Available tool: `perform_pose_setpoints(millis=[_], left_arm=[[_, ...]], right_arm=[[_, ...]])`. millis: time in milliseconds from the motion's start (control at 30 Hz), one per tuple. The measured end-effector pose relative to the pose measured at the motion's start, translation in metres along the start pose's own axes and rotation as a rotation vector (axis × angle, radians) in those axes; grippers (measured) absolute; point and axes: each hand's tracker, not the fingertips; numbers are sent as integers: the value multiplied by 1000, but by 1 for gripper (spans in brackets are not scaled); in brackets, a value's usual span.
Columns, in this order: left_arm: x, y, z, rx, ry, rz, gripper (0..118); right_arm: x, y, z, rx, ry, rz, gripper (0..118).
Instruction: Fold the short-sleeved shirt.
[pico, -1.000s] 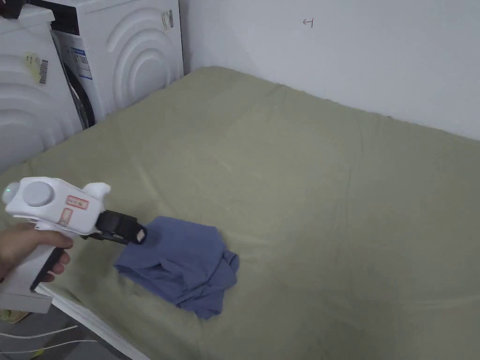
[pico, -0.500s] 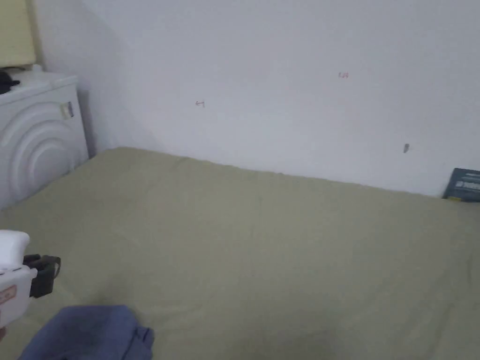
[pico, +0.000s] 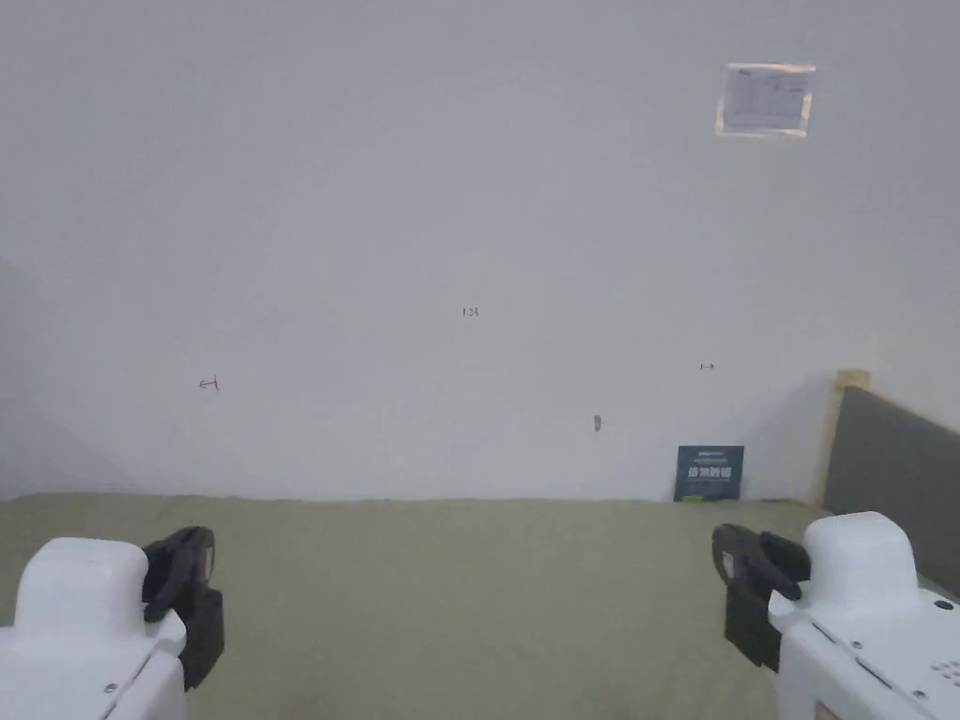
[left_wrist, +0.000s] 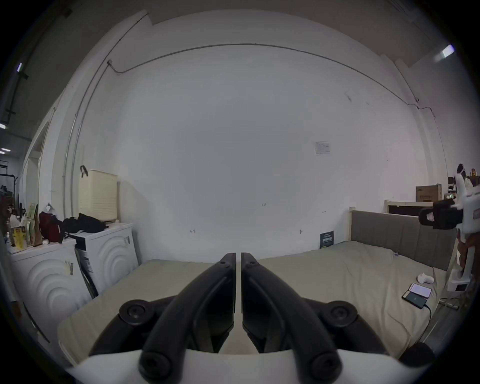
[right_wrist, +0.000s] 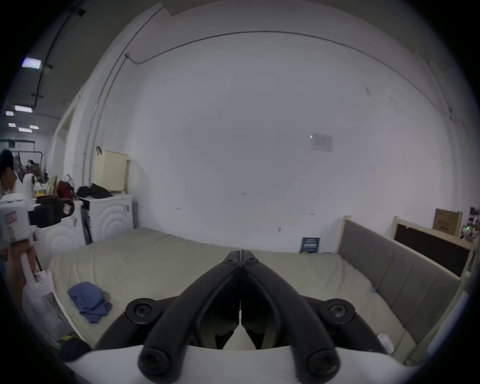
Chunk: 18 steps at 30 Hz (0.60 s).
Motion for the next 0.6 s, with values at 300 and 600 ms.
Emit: perform_pose_setpoints(millis=[300, 600], left_arm=[[4, -6, -1, -42, -31, 29, 5], [7, 0, 0, -29, -2, -8, 8]], right_arm=[[3, -3, -1, 19, -47, -24, 0], [-1, -10, -7, 14, -48, -6, 1]])
